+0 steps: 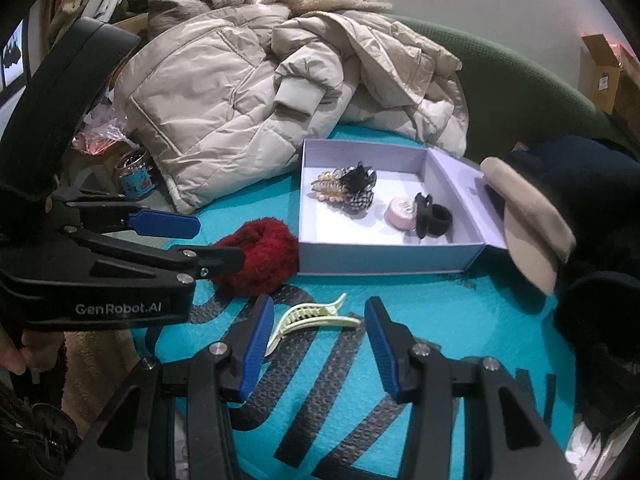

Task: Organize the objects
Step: 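Withdraw both open tools from the box toward the cushion, then move left tool to red fuzzy scrunchie while right tool moves to cream claw clip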

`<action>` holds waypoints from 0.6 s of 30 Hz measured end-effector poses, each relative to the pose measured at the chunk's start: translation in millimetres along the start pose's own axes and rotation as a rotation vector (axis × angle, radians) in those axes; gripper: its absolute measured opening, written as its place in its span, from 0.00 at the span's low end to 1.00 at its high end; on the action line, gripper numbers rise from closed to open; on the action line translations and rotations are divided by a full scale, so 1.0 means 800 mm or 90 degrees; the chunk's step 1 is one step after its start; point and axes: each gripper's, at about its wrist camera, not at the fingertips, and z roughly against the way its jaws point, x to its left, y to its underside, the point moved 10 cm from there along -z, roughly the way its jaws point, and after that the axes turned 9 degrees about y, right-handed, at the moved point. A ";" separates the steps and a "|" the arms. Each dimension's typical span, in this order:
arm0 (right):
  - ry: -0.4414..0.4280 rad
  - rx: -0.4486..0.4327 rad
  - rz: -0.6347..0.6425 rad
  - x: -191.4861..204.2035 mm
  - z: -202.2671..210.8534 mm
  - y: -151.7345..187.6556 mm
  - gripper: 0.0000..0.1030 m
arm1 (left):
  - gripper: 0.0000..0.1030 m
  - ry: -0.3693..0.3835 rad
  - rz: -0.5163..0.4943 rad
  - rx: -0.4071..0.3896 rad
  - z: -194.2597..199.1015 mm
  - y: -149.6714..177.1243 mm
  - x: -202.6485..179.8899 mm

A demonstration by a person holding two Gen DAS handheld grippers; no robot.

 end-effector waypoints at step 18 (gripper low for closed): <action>-0.036 0.065 -0.025 0.016 -0.054 0.034 0.46 | 0.56 0.021 0.016 0.011 -0.030 0.017 0.027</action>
